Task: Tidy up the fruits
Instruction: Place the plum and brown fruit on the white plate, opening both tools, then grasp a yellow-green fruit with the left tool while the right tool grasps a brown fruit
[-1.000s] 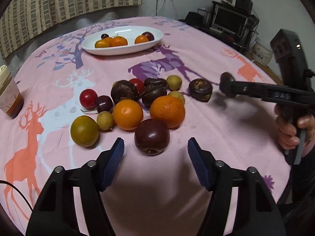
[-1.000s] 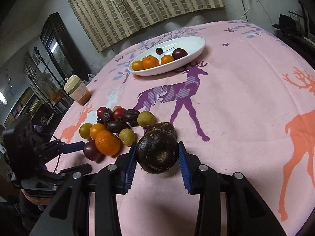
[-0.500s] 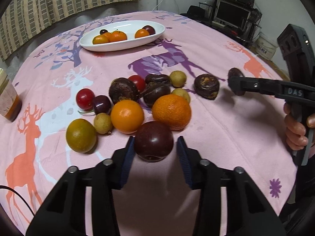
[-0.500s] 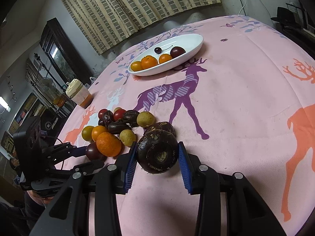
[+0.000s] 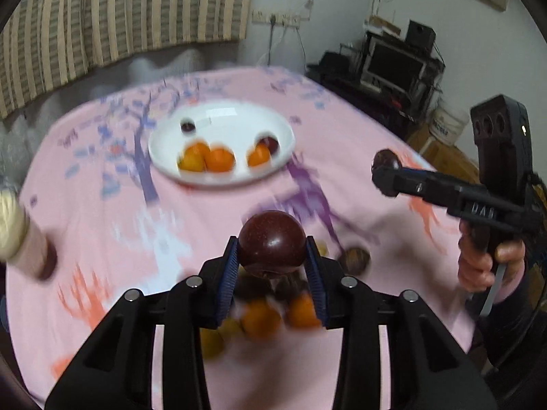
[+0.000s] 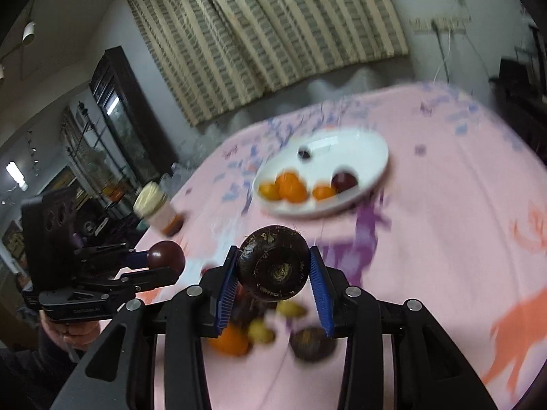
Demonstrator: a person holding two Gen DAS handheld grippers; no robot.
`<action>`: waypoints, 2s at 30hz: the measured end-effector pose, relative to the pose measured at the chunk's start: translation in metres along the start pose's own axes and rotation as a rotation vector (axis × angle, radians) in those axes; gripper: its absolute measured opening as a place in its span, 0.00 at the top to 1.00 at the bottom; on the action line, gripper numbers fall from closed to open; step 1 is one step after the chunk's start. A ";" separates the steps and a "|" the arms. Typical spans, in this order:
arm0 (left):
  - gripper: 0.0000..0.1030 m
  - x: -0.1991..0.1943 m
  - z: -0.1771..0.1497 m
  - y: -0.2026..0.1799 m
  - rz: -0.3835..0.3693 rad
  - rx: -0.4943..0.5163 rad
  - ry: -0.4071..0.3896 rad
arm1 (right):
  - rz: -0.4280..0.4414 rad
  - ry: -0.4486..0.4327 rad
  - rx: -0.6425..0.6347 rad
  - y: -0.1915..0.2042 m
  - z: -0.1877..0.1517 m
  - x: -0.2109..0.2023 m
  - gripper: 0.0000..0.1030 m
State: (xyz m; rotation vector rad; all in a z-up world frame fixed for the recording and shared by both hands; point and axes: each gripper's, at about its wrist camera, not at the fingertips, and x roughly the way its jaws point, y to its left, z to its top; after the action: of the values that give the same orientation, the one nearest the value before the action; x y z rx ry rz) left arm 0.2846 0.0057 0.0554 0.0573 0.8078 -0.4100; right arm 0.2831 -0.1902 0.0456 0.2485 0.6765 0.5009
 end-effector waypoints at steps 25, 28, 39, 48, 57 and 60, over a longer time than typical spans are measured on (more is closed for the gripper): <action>0.09 0.052 0.071 0.064 0.182 -0.065 -0.103 | -0.181 0.052 -0.155 -0.015 0.055 0.087 0.34; 0.08 0.020 0.030 0.060 0.174 -0.076 -0.113 | -0.181 0.071 -0.151 -0.011 0.024 0.060 0.34; 0.08 -0.041 -0.107 0.040 0.228 -0.133 -0.054 | -0.239 0.222 -0.060 -0.003 -0.067 0.034 0.34; 0.08 -0.048 -0.133 0.034 0.200 -0.181 -0.058 | -0.266 0.295 -0.087 0.000 -0.082 0.047 0.42; 0.08 -0.041 -0.136 0.029 0.196 -0.160 -0.038 | -0.246 0.305 -0.102 0.002 -0.081 0.055 0.57; 0.18 -0.031 -0.132 0.030 0.197 -0.144 -0.019 | -0.163 0.274 -0.031 -0.007 -0.078 0.049 0.58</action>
State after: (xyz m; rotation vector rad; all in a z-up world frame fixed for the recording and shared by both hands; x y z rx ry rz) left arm 0.1857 0.0702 -0.0173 -0.0015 0.8027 -0.1656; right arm 0.2677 -0.1661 -0.0420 0.0947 0.9473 0.3916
